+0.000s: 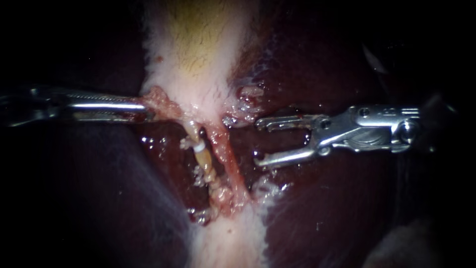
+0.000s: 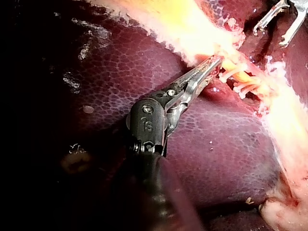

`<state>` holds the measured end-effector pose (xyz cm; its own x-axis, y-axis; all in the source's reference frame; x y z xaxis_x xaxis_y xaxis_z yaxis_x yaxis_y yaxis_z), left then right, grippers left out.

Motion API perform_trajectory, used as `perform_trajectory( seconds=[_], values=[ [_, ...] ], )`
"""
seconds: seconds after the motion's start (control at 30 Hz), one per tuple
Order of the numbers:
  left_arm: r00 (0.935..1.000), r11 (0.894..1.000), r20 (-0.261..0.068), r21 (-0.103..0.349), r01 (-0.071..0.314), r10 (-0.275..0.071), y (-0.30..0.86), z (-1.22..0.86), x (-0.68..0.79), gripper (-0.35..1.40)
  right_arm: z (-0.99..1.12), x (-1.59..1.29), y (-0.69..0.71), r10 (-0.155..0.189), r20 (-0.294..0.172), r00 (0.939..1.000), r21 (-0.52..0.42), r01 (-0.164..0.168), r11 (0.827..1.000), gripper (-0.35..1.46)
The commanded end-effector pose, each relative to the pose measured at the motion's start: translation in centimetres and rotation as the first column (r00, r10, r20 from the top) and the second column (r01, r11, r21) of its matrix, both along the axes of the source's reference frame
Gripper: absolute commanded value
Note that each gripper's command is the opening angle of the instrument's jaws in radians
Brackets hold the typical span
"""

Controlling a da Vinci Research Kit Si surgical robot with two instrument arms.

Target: Going back third clip left tube

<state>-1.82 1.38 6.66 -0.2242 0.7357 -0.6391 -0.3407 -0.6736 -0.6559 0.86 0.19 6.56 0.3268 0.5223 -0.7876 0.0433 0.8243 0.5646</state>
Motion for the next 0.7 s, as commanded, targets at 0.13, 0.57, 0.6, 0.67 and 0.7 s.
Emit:
perform_trajectory(
  seconds=[0.13, 0.57, 0.6, 0.67, 0.7],
  values=[
    [1.0, 1.0, 0.0, 0.0, 0.0, 0.0, 0.0, 0.0, 0.0, -0.35, -0.05, -0.14, -0.01, -0.024, -0.016, 0.9996, -0.068, 0.023, 0.997, 0.5],
    [1.0, 1.0, 0.0, 0.0, 0.0, 0.0, 0.01, 0.02, -0.01, -0.35, -0.11, -0.32, -0.05, -0.041, -0.026, 0.9988, -0.095, 0.038, 0.995, 0.5],
    [1.0, 1.0, 0.0, 0.0, 0.0, 0.0, 0.01, 0.02, -0.02, -0.35, -0.12, -0.32, -0.05, -0.041, -0.026, 0.9988, -0.095, 0.038, 0.995, 0.5],
    [1.0, 1.0, 0.0, -0.001, 0.001, -0.001, 0.01, 0.04, -0.03, -0.35, -0.13, -0.32, -0.06, -0.041, -0.026, 0.9988, -0.095, 0.039, 0.995, 0.5],
    [1.0, 1.0, -0.001, -0.001, 0.001, -0.001, 0.02, 0.05, -0.04, -0.35, -0.13, -0.32, -0.06, -0.041, -0.027, 0.9988, -0.095, 0.039, 0.995, 0.5]
  ],
)
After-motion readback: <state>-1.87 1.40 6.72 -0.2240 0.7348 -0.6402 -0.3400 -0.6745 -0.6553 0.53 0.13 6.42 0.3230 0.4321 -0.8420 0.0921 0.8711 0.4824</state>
